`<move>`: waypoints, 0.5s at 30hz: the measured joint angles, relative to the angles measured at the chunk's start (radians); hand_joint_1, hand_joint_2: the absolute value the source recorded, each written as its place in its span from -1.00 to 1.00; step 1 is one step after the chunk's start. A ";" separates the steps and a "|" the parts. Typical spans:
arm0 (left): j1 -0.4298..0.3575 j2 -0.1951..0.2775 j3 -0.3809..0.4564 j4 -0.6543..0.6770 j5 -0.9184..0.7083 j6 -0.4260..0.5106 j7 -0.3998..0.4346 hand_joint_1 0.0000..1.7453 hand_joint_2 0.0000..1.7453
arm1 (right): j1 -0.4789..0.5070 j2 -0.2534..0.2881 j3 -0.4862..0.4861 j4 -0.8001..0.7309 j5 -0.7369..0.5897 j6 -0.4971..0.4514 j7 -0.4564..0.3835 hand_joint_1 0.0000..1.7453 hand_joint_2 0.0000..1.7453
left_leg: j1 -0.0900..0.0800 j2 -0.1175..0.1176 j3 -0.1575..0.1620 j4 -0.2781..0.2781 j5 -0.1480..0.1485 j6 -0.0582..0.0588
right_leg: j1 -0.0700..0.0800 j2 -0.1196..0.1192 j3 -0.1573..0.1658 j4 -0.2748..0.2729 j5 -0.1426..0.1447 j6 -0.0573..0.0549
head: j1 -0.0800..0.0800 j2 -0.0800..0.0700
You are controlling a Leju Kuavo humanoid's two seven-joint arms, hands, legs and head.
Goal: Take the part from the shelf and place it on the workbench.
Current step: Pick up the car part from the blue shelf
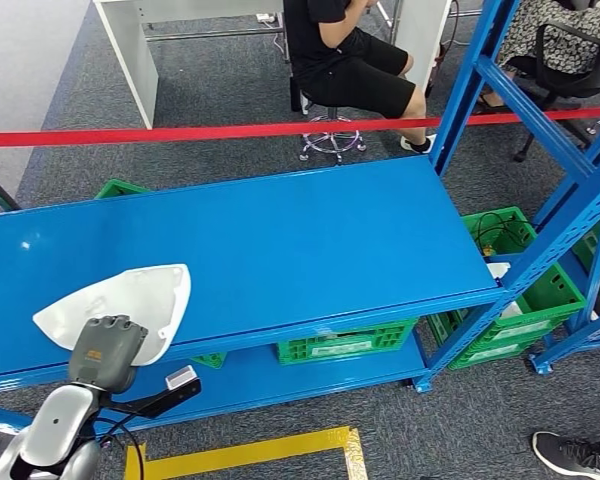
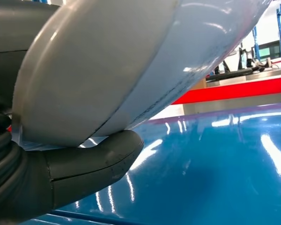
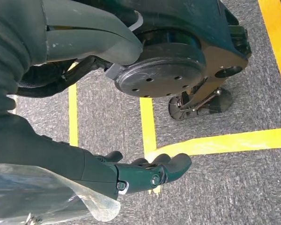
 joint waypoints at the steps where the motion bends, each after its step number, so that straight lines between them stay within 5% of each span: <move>1: 0.000 0.000 0.000 0.001 0.000 -0.001 0.000 1.00 1.00 | 0.000 0.000 0.000 0.000 0.000 0.001 0.001 -1.00 1.00 | 0.000 0.000 0.000 0.000 0.000 0.000 | 0.000 0.000 0.000 0.000 0.000 0.000 | 0.000 0.000; 15: 0.026 0.000 0.000 0.006 0.065 0.075 -0.046 1.00 1.00 | 0.010 0.000 0.001 -0.008 0.001 0.016 0.021 -1.00 1.00 | 0.000 0.000 0.000 0.000 0.000 0.000 | 0.000 0.000 0.000 0.000 0.000 0.000 | 0.000 0.000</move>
